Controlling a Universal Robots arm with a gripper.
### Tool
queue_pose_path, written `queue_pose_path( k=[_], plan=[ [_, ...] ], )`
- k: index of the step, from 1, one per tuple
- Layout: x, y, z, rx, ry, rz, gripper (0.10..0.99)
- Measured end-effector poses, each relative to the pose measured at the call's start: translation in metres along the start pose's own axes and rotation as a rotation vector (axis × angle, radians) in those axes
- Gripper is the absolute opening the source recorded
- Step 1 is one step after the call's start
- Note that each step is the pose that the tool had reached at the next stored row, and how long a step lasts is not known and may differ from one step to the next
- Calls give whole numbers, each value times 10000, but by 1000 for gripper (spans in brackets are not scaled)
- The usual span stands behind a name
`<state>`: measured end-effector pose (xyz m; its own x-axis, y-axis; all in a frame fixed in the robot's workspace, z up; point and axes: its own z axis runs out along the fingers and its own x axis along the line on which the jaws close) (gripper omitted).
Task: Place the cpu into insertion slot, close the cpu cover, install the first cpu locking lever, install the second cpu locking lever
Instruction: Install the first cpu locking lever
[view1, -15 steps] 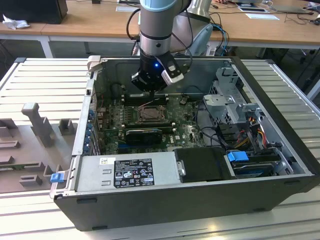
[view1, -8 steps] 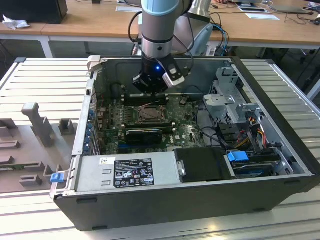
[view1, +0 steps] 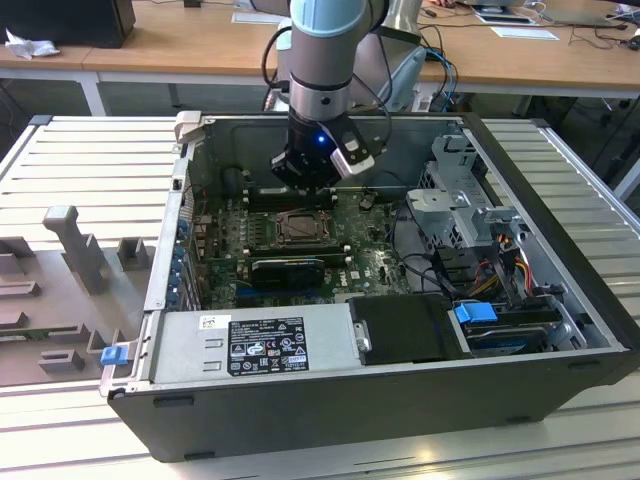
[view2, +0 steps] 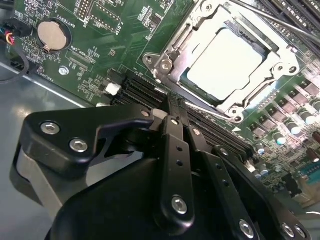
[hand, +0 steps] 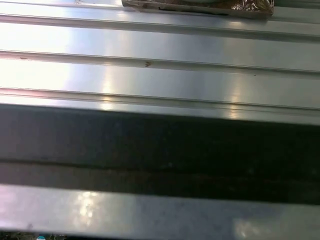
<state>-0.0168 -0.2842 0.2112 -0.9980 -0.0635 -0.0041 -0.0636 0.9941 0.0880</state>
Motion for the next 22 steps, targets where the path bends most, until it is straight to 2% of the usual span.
queue_pose_path(
  k=[7,16,18,22],
  plan=[
    [-3,-4,46,16,0,6,106],
    [-5,-8,82,145,11,19,106],
    [-5,-10,103,145,9,21,106],
    [-7,-6,81,134,2,20,106]
  ],
)
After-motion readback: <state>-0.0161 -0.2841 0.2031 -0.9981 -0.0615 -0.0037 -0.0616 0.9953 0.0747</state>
